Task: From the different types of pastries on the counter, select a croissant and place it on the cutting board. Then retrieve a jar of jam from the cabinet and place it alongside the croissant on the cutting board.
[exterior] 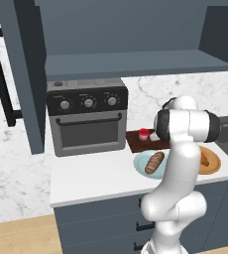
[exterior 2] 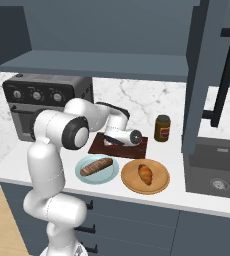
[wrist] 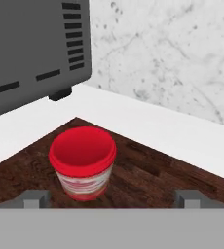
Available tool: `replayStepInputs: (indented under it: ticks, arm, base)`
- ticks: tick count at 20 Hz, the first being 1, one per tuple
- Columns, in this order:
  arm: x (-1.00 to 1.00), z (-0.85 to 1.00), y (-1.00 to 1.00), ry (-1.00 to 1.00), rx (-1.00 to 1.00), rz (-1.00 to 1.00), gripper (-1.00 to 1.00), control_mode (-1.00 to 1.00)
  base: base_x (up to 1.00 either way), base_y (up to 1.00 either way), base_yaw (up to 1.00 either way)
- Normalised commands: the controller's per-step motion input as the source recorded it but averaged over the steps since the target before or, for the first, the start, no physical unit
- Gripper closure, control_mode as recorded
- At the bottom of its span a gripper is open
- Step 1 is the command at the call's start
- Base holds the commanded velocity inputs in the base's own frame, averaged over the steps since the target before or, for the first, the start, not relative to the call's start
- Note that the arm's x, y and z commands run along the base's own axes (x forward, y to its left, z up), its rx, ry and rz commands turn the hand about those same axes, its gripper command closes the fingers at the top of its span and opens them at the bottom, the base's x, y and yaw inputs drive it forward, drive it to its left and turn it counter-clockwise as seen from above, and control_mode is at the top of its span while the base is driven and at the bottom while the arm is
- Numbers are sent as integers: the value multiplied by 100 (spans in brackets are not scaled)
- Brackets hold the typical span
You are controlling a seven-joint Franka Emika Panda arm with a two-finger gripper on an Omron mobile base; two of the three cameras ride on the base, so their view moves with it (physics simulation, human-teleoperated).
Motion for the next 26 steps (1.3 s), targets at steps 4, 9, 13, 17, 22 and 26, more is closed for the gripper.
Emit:
replayStepInputs:
  ticks: [4, 9, 13, 17, 22, 26]
  arm:
    - [-28, 13, -34, 0, -2, 0, -100, -100]
    - [-27, 24, -31, 0, -3, 0, -100, -100]
    - [-20, 33, -22, 0, -6, 0, -100, -100]
    - [-19, 33, -18, 5, -8, 0, -100, -100]
    - [-22, 28, -17, 10, -9, 0, -100, -100]
    - [-27, 23, -18, 12, -10, 0, -100, -100]
  base:
    - [0, 0, 0]
    - [0, 0, 0]
    - [0, 0, 0]
    - [0, 0, 0]
    - [0, 0, 0]
    - [0, 0, 0]
